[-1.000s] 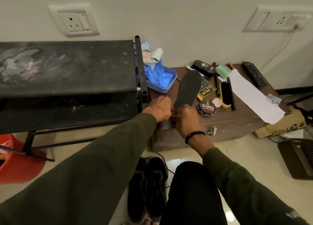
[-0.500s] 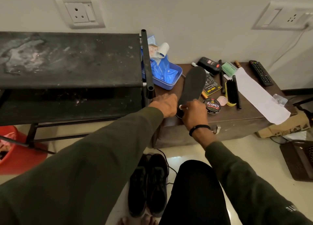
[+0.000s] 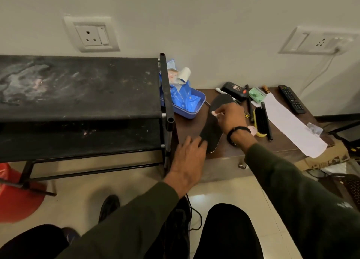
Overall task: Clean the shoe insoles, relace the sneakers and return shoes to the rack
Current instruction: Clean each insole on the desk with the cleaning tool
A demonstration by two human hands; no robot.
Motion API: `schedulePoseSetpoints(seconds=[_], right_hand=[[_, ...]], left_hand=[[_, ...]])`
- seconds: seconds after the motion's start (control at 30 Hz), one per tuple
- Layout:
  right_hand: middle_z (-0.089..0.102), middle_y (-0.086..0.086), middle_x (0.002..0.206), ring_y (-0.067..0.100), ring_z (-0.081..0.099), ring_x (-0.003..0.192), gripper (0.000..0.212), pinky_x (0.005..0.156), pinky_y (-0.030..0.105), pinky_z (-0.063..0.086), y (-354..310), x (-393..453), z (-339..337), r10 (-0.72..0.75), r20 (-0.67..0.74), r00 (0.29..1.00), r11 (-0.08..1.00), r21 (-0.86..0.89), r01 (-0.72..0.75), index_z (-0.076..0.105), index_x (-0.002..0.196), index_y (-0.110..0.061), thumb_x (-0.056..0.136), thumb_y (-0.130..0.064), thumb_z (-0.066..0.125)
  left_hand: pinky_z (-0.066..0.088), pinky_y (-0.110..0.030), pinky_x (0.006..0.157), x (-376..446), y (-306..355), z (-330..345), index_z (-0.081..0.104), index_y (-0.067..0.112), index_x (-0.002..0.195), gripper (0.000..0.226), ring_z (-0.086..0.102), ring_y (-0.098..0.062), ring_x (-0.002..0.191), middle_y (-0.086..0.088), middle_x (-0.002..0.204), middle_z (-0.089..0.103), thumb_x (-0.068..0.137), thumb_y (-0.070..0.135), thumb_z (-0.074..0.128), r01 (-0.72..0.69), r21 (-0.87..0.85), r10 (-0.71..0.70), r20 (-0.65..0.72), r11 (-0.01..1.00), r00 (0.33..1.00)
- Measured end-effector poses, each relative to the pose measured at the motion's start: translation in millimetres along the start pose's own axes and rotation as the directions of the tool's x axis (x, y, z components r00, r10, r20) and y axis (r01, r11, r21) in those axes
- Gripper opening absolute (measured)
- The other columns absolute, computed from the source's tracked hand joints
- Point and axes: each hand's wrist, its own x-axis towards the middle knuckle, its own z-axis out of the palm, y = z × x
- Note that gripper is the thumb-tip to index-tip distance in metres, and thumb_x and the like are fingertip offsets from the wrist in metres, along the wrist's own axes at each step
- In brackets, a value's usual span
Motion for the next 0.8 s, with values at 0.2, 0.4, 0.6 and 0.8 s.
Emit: schedulePoseSetpoints(seconds=[0.2, 0.4, 0.6, 0.8], right_hand=[[0.066, 0.021, 0.110, 0.038, 0.064, 0.103, 0.020, 0.091, 0.045, 0.055, 0.7, 13.6, 25.6, -0.031, 0.078, 0.996, 0.982, -0.182, 0.044, 0.071, 0.110, 0.002, 0.091, -0.005, 0.066], [0.071, 0.017, 0.107, 0.033, 0.068, 0.098, 0.021, 0.088, 0.042, 0.057, 6.8, -5.2, 29.0, -0.025, 0.206, 0.978, 0.980, -0.189, 0.065, 0.076, 0.108, -0.006, 0.087, -0.005, 0.071], [0.075, 0.007, 0.084, 0.025, 0.071, 0.081, 0.009, 0.069, 0.026, 0.051, 13.6, -84.7, 31.6, -0.133, 0.179, 0.975, 0.985, -0.085, 0.150, 0.080, 0.082, -0.016, 0.085, -0.011, 0.072], [0.076, -0.001, 0.081, 0.013, 0.071, 0.079, 0.008, 0.078, 0.031, 0.059, 13.6, -88.5, 6.0, 0.038, 0.271, 0.962, 0.970, 0.220, -0.100, 0.081, 0.085, -0.018, 0.086, -0.010, 0.077]], left_hand=[[0.041, -0.042, 0.097, -16.1, 3.5, 16.5, 0.047, 0.013, 0.144, 0.071, 0.040, -0.028, 0.125, -0.005, 0.145, 0.045, 0.077, 0.006, 0.069, -0.055, 0.080, 0.053, 0.026, 0.995, 0.998], [0.041, -0.043, 0.101, -20.9, 14.3, 2.9, 0.036, 0.008, 0.151, 0.085, 0.036, -0.032, 0.129, -0.011, 0.152, 0.039, 0.075, 0.009, 0.074, -0.035, 0.180, 0.014, 0.119, 0.983, 0.993], [0.042, -0.042, 0.105, -17.7, 23.2, -6.7, 0.042, 0.015, 0.145, 0.063, 0.038, -0.031, 0.131, -0.008, 0.143, 0.046, 0.086, 0.015, 0.066, -0.034, 0.242, -0.015, 0.195, 0.970, 0.981], [0.044, -0.046, 0.106, -19.0, 14.3, -13.0, 0.041, 0.012, 0.148, 0.063, 0.036, -0.034, 0.134, -0.010, 0.147, 0.044, 0.089, 0.014, 0.063, -0.093, 0.264, 0.025, 0.248, 0.960, 0.968]])
